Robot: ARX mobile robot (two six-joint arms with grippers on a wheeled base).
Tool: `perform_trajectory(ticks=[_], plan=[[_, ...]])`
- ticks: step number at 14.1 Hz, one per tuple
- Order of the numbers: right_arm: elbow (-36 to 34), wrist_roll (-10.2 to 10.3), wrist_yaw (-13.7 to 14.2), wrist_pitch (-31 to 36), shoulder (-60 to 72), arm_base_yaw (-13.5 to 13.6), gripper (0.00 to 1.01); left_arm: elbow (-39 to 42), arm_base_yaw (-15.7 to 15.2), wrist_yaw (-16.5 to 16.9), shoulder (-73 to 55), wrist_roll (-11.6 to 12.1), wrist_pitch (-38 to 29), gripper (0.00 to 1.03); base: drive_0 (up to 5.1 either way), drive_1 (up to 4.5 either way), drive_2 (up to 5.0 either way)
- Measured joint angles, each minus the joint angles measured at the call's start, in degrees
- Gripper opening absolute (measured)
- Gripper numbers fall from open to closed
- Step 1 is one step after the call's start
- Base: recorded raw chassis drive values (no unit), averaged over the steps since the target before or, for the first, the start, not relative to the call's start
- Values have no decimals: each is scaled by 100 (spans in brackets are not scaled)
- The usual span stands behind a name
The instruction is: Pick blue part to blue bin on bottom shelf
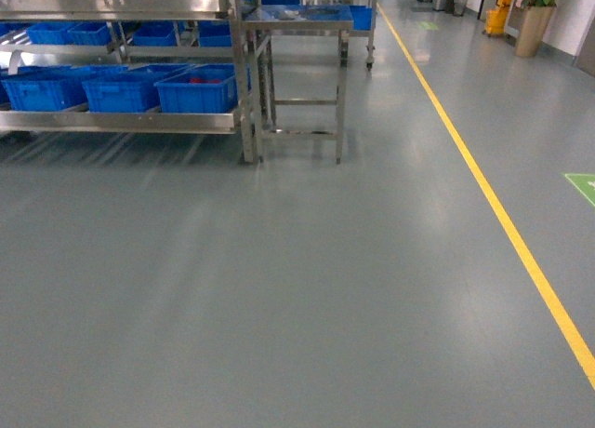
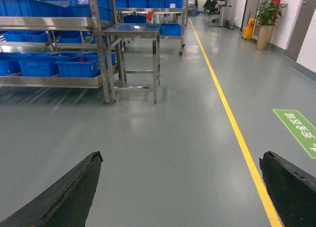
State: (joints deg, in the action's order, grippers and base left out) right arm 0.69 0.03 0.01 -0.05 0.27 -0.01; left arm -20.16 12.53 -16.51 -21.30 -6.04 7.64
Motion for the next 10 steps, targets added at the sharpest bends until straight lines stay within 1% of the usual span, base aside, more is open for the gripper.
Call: perform_trajectory(ticks=[10], plan=[[0,-2,-2,-2,0,0,98,0,0,-15,0,0,20,44,5,439,-428]])
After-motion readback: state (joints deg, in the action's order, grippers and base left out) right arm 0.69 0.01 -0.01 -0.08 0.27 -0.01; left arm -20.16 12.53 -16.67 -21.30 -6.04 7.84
